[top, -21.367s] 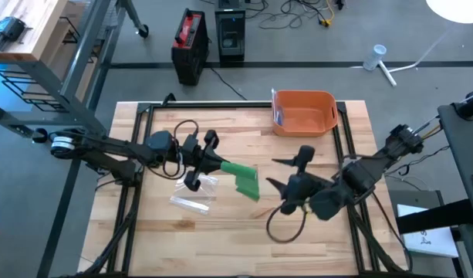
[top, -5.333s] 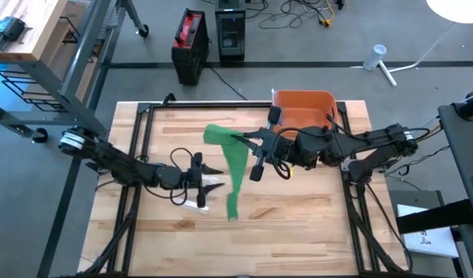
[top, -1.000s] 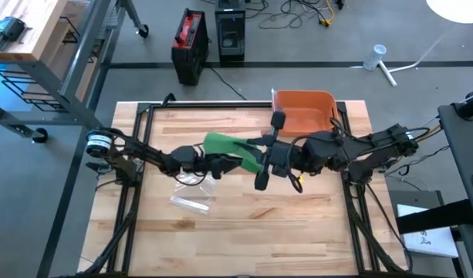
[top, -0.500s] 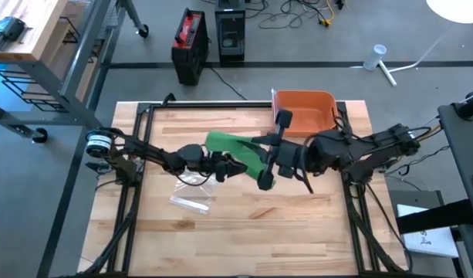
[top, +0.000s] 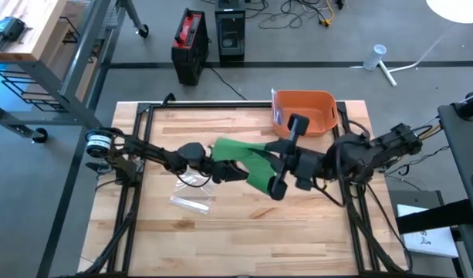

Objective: Roll bandage
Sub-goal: Roll the green bandage

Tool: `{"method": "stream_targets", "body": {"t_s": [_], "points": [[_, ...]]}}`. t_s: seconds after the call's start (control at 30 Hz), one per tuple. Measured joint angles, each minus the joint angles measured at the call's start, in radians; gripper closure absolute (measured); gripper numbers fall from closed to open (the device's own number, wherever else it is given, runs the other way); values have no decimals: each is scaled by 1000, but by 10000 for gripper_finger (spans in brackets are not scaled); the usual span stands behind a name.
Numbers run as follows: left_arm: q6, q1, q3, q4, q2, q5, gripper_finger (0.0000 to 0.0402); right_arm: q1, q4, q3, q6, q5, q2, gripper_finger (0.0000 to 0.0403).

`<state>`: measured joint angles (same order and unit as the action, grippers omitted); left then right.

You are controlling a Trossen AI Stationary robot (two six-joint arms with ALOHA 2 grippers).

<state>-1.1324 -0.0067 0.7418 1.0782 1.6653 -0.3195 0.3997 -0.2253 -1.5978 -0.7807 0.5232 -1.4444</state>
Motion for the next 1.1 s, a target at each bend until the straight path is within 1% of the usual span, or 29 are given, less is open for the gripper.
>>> {"method": "stream_targets", "body": {"t_s": [0.2, 0.37, 0.5, 0.6, 0.83, 1.0, 1.1], "points": [[-36, -4, 39, -6, 0, -139, 271, 39, -20, 0, -44, -1, 2, 403], [-86, -3, 59, -76, -1, -179, 271, 65, -41, 0, -77, -7, 3, 403], [-129, -4, 79, -178, -1, -131, 271, 75, -57, 0, -95, -8, 3, 403], [-123, -4, 99, -214, -1, -97, 271, 76, -53, 0, -96, -10, 3, 403], [-110, -19, 115, -216, -1, -81, 271, 77, -48, 0, -104, -26, 3, 403], [-135, -40, 115, -213, -1, -20, 271, 80, -47, 0, -121, -28, 3, 403], [-139, -48, 115, -192, -1, 3, 271, 80, -45, 0, -100, -34, 3, 403]]}}
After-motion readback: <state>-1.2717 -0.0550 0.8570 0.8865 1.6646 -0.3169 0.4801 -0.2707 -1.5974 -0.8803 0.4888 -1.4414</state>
